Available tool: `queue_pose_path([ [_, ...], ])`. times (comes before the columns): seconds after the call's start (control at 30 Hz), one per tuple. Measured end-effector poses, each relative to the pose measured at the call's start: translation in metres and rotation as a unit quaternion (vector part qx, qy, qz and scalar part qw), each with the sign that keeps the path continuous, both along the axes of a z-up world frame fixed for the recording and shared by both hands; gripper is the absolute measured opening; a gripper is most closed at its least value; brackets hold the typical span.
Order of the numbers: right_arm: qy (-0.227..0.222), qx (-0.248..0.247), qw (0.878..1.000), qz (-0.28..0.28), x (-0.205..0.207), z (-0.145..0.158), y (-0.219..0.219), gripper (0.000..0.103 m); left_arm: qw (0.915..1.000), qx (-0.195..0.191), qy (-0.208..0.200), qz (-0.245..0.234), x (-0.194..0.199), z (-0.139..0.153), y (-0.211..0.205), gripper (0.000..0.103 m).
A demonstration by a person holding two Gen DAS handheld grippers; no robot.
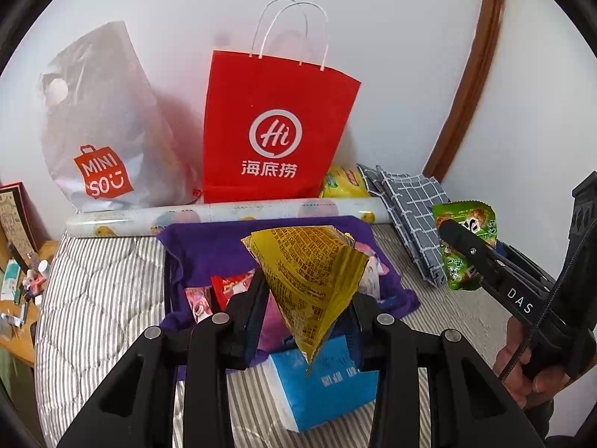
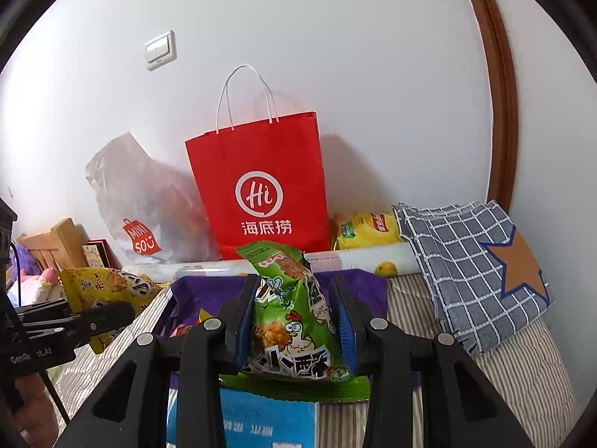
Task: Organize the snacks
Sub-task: 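Lower the yellow bag onto the towel with the left tool while the right tool lowers the green bag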
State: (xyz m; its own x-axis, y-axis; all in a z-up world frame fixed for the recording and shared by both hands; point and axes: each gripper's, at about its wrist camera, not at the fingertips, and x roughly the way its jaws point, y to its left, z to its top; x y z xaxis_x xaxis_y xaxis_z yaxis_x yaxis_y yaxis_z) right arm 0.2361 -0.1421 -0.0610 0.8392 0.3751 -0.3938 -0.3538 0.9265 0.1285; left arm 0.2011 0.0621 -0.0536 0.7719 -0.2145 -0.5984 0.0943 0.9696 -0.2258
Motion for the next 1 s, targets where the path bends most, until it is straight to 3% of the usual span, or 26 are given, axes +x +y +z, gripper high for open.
queue_pose_path([
  [0.43,0.014,0.009,1.0,-0.006,0.046,0.001,0.007,0.036,0.9998,0.007,0.012,0.012,0.049,0.004,0.027,0.037],
  [0.6,0.031,0.007,1.0,0.004,0.066,-0.007,0.015,0.036,0.9996,-0.01,0.026,0.006,0.076,-0.001,0.031,0.037],
  [0.77,0.045,-0.006,0.999,0.012,0.081,-0.026,0.022,0.036,0.9994,-0.002,0.034,0.002,0.097,-0.015,0.028,0.037],
  [1.0,0.086,-0.007,0.996,0.017,0.099,-0.055,0.027,0.036,0.9974,-0.016,0.07,0.002,0.116,-0.056,0.04,0.037],
])
